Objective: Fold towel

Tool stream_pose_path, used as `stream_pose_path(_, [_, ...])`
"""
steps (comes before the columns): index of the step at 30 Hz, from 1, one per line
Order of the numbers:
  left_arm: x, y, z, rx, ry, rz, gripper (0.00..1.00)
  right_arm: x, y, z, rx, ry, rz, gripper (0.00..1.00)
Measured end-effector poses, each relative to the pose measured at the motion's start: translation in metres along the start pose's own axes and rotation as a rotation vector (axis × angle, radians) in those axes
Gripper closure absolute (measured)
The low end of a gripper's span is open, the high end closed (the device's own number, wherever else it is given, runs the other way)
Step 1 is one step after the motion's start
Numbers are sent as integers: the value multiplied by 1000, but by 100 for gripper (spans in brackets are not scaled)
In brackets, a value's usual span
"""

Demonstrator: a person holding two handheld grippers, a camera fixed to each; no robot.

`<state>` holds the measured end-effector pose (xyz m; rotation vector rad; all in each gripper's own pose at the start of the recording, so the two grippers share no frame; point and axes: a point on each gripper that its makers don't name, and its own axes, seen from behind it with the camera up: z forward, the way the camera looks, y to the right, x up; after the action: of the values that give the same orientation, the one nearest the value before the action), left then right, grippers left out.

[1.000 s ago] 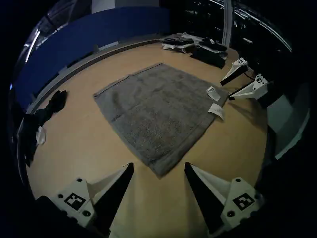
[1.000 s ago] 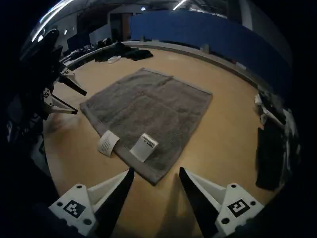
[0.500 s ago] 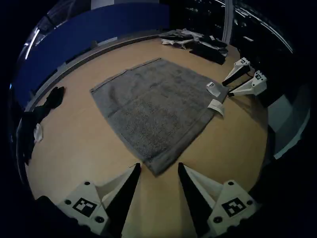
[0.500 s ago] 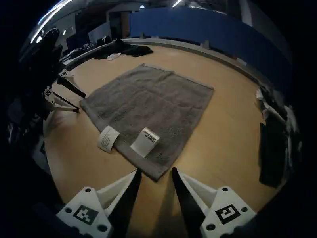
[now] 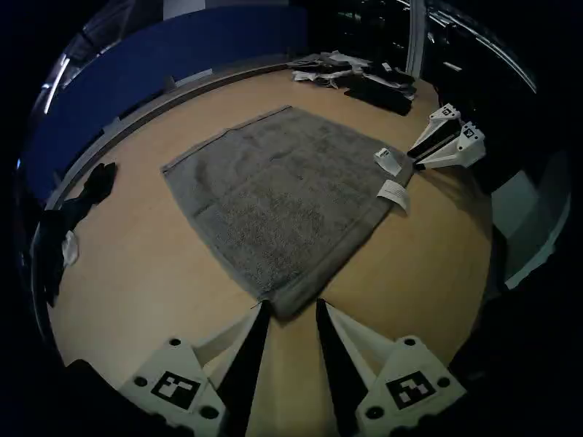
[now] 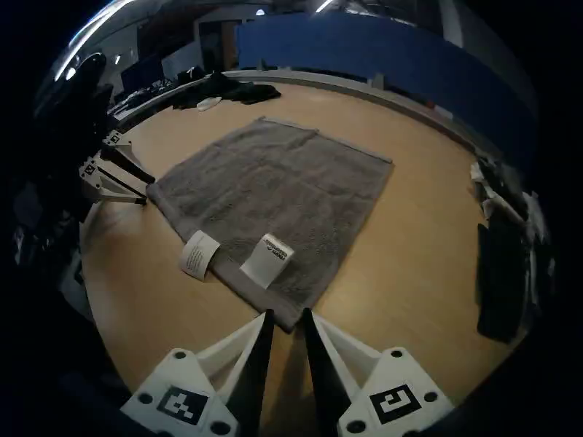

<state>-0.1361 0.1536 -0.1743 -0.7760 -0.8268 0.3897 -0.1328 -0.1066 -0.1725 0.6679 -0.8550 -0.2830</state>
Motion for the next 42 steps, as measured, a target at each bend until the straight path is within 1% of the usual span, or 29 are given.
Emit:
stream_pose_path(5, [1,2,0,3,-4,2,62,0,0,-1,1,-1,2,74])
stream_pose_path(9, [1,3,0,3,-7,5,65,-1,0,-1,2,-3,2,77])
stream_pose_path(11, [1,3,0,2,-9,6,69,-1,0,-1,1,-4,1,80])
stream_pose_path(15, [1,2,0,6,-16,13,75,-1,-1,0,1,-6,-2,82])
stream_pose_path(19, [1,1,2,15,-20,28,85,-1,0,0,-2,-8,-6,84])
stream_pose_path(23, [1,0,2,25,-25,43,93,-1,4,0,-19,-11,-15,86])
stream_pose_path(26, [2,-1,0,20,-28,37,94,-1,4,0,-19,-15,-17,87])
stream_pose_path(33, [2,-1,-2,4,-31,-7,94,0,2,-2,-7,-15,-4,88])
stream_pose_path(42, [1,-2,-2,9,-34,1,94,2,-3,-5,5,-14,-4,90])
